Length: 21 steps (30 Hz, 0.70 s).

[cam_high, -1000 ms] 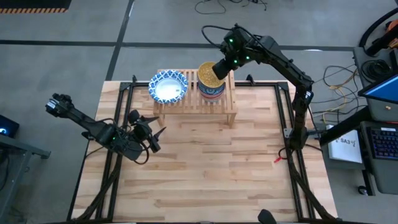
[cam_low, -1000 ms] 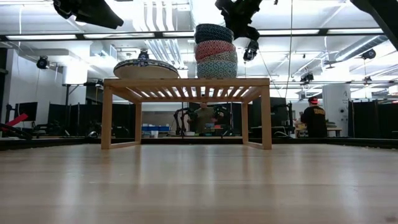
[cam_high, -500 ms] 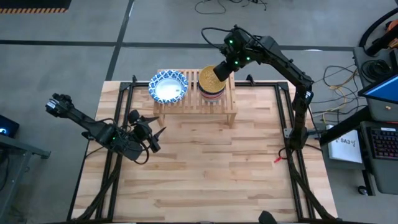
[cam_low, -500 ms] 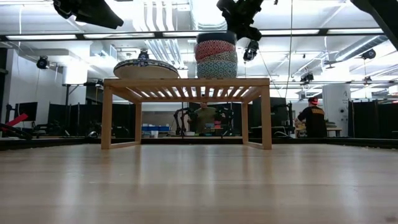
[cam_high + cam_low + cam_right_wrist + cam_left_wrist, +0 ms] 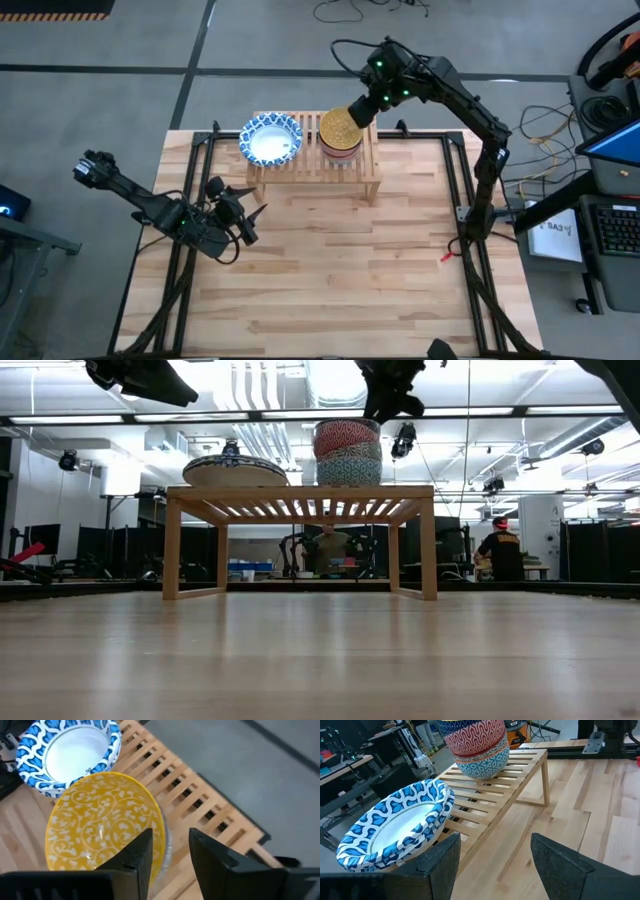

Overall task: Place and stack bowls onto a shelf
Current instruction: Return to Home Position

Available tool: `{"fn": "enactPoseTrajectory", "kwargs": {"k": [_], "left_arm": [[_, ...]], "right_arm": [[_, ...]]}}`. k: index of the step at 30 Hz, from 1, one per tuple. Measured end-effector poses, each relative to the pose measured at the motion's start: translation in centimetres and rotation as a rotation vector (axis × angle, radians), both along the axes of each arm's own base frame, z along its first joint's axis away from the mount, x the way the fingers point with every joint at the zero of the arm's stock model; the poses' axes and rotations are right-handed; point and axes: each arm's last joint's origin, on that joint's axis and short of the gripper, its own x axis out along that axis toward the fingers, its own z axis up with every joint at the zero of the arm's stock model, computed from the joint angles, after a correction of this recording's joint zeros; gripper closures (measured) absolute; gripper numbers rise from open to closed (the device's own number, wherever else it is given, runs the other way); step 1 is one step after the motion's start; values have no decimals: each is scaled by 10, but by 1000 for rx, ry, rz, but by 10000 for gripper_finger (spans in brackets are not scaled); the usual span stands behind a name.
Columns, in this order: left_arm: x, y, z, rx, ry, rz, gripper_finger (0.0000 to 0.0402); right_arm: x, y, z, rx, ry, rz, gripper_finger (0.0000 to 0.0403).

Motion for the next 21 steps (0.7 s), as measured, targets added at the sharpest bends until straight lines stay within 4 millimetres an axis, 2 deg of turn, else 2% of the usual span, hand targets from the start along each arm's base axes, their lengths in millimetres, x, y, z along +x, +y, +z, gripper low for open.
{"fn": "enactPoseTrajectory", "kwargs": {"k": [5, 8, 14, 17, 21], "left_arm": [[0, 0, 0, 0, 0, 0, 177], [-1, 0, -1, 7, 16, -2, 177], [-5, -4, -4, 12, 57, -44, 177], [-14, -9, -5, -6, 93, -111, 180], [-30, -13, -2, 18, 46, -146, 195]], "right_arm": [[-6, 6, 8, -46, 6, 20, 293], [-11, 22, 14, -74, 5, 70, 309], [-17, 75, 12, -202, 3, 167, 354], [-18, 109, 1, -255, -95, 269, 371], [-22, 142, -25, -331, -222, 389, 384]]}}
